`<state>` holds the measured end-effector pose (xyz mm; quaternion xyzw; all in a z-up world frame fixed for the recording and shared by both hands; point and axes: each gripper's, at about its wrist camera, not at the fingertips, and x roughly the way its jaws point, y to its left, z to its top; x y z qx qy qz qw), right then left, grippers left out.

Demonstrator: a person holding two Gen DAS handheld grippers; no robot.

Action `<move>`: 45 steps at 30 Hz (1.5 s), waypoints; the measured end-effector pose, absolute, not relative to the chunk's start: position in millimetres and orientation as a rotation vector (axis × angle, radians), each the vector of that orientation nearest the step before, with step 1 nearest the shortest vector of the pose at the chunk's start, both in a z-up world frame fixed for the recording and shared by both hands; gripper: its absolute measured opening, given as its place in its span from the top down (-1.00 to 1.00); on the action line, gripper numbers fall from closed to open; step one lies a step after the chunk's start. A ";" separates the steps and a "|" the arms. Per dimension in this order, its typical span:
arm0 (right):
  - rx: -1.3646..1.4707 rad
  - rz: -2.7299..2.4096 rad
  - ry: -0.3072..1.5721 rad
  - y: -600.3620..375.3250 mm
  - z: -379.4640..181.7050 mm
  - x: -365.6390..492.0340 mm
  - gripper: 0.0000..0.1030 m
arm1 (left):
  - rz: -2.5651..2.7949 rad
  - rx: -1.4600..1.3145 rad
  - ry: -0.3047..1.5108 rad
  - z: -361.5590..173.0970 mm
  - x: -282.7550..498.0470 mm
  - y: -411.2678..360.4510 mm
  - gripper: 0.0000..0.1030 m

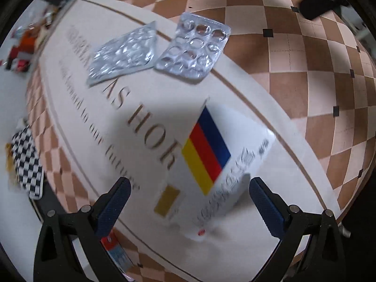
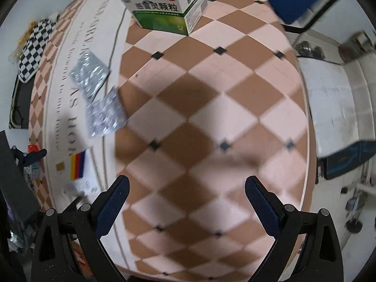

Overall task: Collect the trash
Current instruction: 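Grasp the striped medicine box with the left gripper while the right grasps the green-white box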

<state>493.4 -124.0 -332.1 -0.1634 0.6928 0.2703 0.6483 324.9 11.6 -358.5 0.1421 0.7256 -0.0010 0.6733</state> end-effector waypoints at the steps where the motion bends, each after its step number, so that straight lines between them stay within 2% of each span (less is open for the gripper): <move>1: -0.380 0.625 1.582 -119.3 -337.3 501.1 -0.93 | -0.025 0.323 1.644 -359.8 327.7 11.6 -1.00; 6: -0.304 0.638 1.603 -112.1 -343.6 534.4 -0.94 | -0.121 0.277 1.702 -370.0 341.2 8.7 -0.99; 13: -0.060 0.630 1.516 -104.6 -318.0 580.9 -0.94 | -0.111 0.202 1.705 -380.5 345.5 -0.9 -0.99; 15: -0.015 0.626 1.494 -97.5 -309.3 589.0 -0.94 | -0.101 0.161 1.691 -378.4 340.1 -1.1 -0.89; 16: 0.005 0.622 1.486 -94.6 -306.1 593.5 -0.94 | -0.100 0.133 1.689 -377.7 335.6 -1.9 -0.78; 19: 0.045 0.592 1.474 -77.1 -299.3 600.3 -0.94 | -0.051 0.079 1.675 -373.9 322.4 10.4 -0.76; 26: 0.083 0.482 1.441 -50.6 -288.5 619.1 -0.94 | 0.333 -0.149 1.594 -352.2 309.0 69.2 -0.74; 31: 0.086 0.399 1.432 -30.2 -291.2 640.2 -0.94 | 0.715 -0.397 1.411 -320.0 314.3 132.8 -0.73; 36: 0.031 0.357 1.480 -7.5 -310.8 655.3 -0.94 | 0.843 -0.415 1.322 -310.6 336.9 161.7 -0.72; 38: 0.029 0.365 1.504 -0.9 -319.7 658.2 -1.00 | 0.864 -0.405 1.315 -315.8 353.1 171.2 -0.71; 45: -0.040 0.426 1.561 29.8 -325.5 661.2 -1.00 | 0.892 -0.432 1.292 -312.2 374.0 157.5 -0.70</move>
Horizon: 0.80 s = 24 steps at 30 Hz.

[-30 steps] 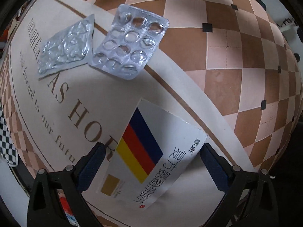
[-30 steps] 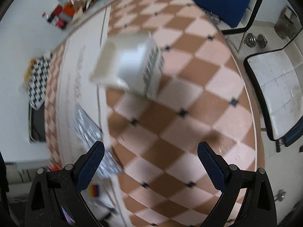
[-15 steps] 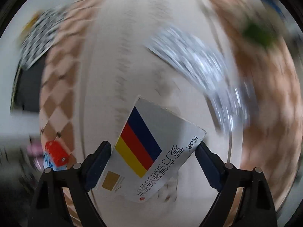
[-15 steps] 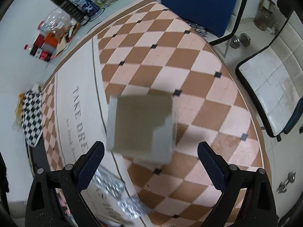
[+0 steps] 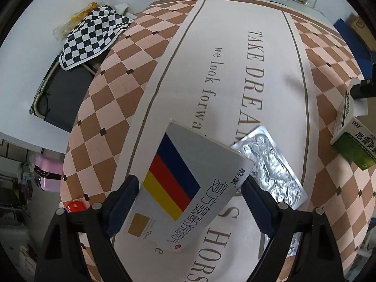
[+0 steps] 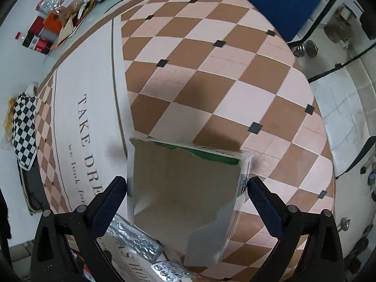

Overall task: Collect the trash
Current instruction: 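Grasp the striped medicine box with the left gripper while the right grasps the green-white box, then lift the held boxes above the table with both grippers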

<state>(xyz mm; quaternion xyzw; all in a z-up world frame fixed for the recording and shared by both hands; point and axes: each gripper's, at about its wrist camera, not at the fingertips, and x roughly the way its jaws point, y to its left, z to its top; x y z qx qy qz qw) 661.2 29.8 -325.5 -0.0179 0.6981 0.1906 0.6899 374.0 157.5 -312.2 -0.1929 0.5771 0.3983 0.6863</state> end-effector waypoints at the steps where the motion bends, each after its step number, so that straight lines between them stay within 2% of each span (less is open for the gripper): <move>1: -0.029 0.443 1.565 32.7 -324.1 661.1 -1.00 | 0.895 -0.437 1.288 -309.7 372.4 157.8 -0.70; 7: -0.063 0.448 1.602 34.8 -333.3 659.3 -1.00 | 0.911 -0.426 1.291 -307.2 373.1 152.3 -0.69; 12: -0.056 0.470 1.582 26.4 -335.5 655.4 -0.79 | 0.913 -0.448 1.279 -300.5 368.7 149.4 -0.68; 14: -0.056 0.497 1.571 24.0 -333.8 653.6 -0.76 | 0.912 -0.463 1.271 -297.3 366.0 148.9 -0.68; 24: -0.113 0.596 1.442 -13.6 -295.8 607.1 -0.75 | 0.862 -0.563 1.178 -261.0 330.9 139.6 -0.62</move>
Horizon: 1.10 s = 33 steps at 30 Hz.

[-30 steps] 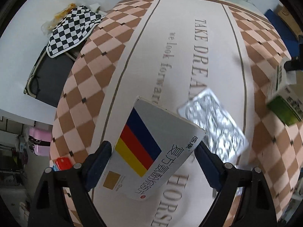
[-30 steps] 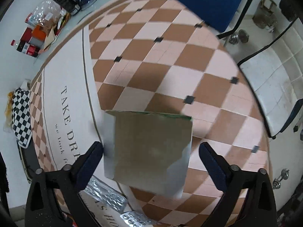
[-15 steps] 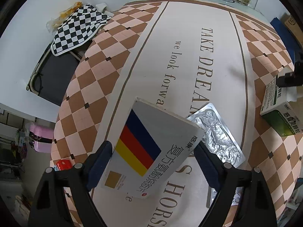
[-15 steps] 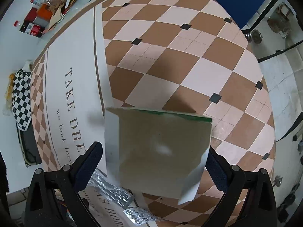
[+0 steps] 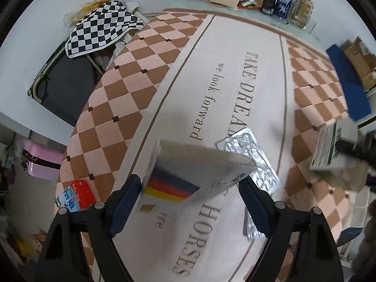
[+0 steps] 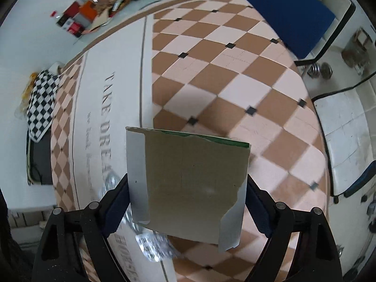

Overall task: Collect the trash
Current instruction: 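Lift the held boxes above the table with both grippers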

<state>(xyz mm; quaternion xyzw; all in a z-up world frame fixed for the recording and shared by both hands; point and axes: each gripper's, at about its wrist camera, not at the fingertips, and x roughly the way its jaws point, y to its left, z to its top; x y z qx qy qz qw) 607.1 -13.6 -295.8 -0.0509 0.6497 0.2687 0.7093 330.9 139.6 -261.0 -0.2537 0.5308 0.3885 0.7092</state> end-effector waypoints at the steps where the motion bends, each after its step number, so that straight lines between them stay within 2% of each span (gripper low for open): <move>1: -0.126 0.600 1.426 -22.5 -291.4 594.8 -0.75 | 0.854 -0.569 1.165 -255.0 323.6 136.4 -0.61; 3: -0.145 0.610 1.401 -35.8 -285.9 575.4 -0.75 | 0.832 -0.580 1.145 -246.3 309.4 130.4 -0.48; 4: -0.158 0.609 1.380 -45.8 -282.1 559.5 -0.75 | 0.816 -0.583 1.139 -243.1 300.1 126.3 -0.16; 5: -0.159 0.608 1.373 -52.8 -280.6 548.7 -0.75 | 0.795 -0.596 1.141 -242.3 290.3 122.7 -0.10; 13: -0.090 0.548 1.357 -116.0 -274.9 457.8 -0.75 | 0.616 -0.489 1.189 -259.1 231.0 94.0 -0.10; 20: -0.069 0.522 1.390 -138.0 -285.4 429.5 -0.75 | 0.439 -0.273 1.340 -297.7 239.4 68.4 -0.15; 24: -0.076 0.536 1.398 -141.3 -288.5 435.7 -0.75 | 0.430 -0.384 1.366 -310.0 240.2 67.9 -0.15; 33: -0.072 0.552 1.483 -137.2 -309.0 471.9 -0.75 | 0.628 -0.965 1.262 -316.9 185.2 76.5 -0.15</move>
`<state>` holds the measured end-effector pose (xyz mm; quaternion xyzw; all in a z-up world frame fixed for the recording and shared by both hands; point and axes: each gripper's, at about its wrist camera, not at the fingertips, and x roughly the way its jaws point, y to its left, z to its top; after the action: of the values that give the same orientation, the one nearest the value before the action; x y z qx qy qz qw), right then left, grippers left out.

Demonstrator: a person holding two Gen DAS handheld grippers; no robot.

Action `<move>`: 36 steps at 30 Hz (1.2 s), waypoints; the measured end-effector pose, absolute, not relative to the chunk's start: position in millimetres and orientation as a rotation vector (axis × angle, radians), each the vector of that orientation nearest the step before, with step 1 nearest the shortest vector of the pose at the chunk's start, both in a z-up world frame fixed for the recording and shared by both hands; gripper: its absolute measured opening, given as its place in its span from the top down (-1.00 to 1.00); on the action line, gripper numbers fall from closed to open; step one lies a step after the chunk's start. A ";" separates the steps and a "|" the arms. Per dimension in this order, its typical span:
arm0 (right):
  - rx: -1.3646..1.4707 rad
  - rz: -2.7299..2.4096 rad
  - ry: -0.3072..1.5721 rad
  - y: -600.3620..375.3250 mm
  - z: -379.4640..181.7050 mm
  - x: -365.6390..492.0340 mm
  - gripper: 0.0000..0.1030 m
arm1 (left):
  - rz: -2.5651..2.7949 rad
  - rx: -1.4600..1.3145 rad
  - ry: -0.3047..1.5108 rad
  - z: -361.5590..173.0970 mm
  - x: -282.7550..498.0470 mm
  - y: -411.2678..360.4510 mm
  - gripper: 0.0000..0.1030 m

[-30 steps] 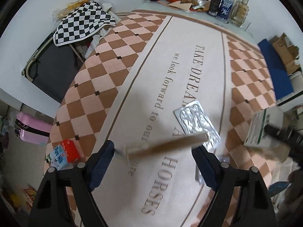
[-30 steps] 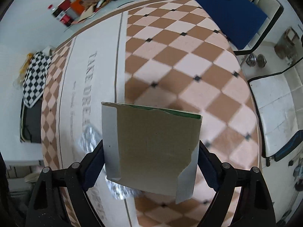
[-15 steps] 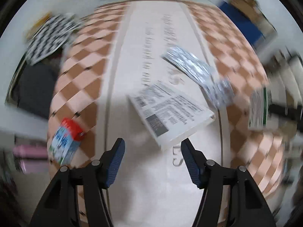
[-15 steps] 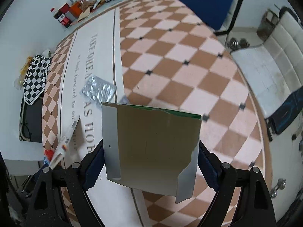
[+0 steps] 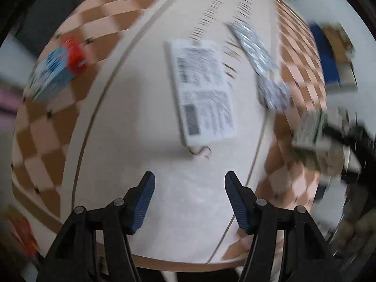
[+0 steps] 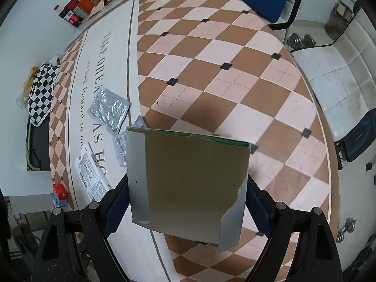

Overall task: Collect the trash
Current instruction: 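Lift the held boxes above the table with both grippers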

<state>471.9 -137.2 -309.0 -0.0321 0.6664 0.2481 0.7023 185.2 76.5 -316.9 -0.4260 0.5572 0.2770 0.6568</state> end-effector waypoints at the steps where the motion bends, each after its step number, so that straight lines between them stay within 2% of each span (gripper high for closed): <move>1: -0.075 0.556 1.486 -134.6 -310.0 477.4 -0.75 | 0.653 -0.996 1.248 -317.9 184.7 81.3 -0.15; 5: -0.082 0.571 1.480 -125.7 -306.8 496.6 -0.75 | 0.743 -1.074 1.184 -324.4 213.8 107.9 -0.15; 12: -0.096 0.591 1.482 -111.6 -306.5 527.2 -0.75 | 0.828 -0.943 1.342 -357.4 275.6 122.8 -0.17; 15: -0.090 0.594 1.495 -109.6 -310.5 534.9 -0.75 | 0.862 -0.902 1.360 -361.3 281.2 122.5 -0.53; 16: -0.085 0.594 1.501 -109.6 -312.2 537.4 -0.75 | 0.872 -0.907 1.364 -363.7 281.9 122.7 -0.72; 20: -0.079 0.592 1.520 -109.1 -319.1 543.5 -0.75 | 0.871 -0.894 1.435 -378.3 292.8 121.3 -0.82; 22: -0.086 0.590 1.525 -108.2 -322.6 544.0 -0.75 | 0.869 -0.857 1.422 -375.5 296.6 116.4 -0.75; 25: -0.102 0.589 1.526 -107.7 -326.2 541.7 -0.75 | 0.846 -0.830 1.398 -368.5 302.9 107.9 -0.36; 36: -0.155 0.603 1.441 -129.3 -310.0 494.6 -0.74 | 0.705 -0.577 1.318 -298.9 272.6 53.6 -0.35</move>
<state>494.6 -129.3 -310.0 -0.0699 0.6487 0.2715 0.7075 272.6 53.6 -298.9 -0.2587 0.5906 0.3160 0.6960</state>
